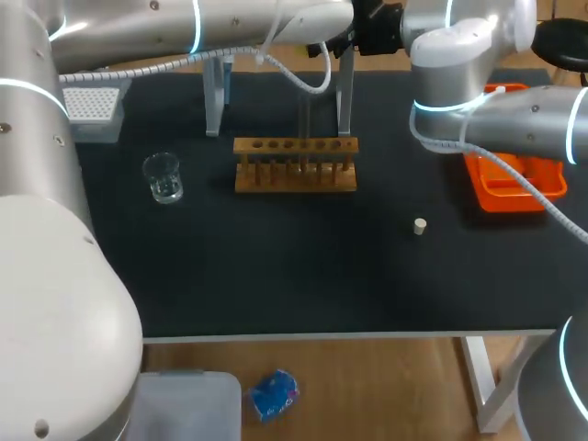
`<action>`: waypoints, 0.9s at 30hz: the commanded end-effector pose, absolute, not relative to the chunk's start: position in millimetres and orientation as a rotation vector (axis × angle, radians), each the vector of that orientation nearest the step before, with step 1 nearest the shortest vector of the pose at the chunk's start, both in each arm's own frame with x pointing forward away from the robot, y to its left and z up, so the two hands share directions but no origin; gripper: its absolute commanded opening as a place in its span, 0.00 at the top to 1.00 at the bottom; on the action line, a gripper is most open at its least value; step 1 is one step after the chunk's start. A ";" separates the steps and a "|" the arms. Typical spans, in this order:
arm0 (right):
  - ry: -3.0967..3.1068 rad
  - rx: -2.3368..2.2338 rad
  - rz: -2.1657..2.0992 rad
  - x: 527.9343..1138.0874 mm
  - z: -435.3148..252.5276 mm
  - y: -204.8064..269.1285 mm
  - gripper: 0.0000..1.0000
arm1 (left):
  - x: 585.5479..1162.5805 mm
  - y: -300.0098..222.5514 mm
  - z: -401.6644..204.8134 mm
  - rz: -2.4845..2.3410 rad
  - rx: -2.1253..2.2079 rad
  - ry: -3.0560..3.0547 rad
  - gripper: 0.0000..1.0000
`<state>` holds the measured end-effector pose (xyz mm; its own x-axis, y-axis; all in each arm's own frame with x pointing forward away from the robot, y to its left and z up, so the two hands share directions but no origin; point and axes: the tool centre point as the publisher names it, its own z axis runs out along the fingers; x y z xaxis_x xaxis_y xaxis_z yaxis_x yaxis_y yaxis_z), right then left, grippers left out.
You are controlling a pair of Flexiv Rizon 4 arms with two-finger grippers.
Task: Invert the test tube, pick up the pipette, mount the tip to pipette, aspirate from beaker and dispense into the tube, eject the tip, return the pipette, and cap with the stopper.
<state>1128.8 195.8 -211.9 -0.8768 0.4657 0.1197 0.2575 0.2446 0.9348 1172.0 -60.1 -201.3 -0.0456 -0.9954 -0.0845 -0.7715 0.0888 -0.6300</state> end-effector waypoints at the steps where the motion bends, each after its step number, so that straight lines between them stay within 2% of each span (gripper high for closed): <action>1: 2.329 0.685 1.694 1129.8 -212.3 195.8 0.00 | 1173.8 -61.4 -202.1 -0.560 -1.749 1.885 1.00; 23: 2.329 0.685 1.694 1129.8 -212.3 195.8 0.00 | 1164.2 -61.7 -213.1 -0.549 -1.766 1.884 1.00; 25: 2.329 0.685 1.694 1129.8 -212.3 195.8 0.00 | 1164.0 -61.7 -213.4 -0.550 -1.764 1.885 0.77; 26: 2.329 0.685 1.694 1129.8 -212.3 195.8 0.00 | 1164.0 -61.7 -213.5 -0.552 -1.764 1.886 0.69; 27: 2.329 0.685 1.694 1129.8 -212.3 195.8 0.00 | 1163.9 -61.7 -213.6 -0.554 -1.764 1.886 0.69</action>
<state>1128.8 195.8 -211.9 -0.8768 0.4657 0.1197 0.2575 0.2445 0.9348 1163.3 -61.7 -211.7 -0.0389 -0.9960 -0.0807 -0.7933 0.0798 -0.6036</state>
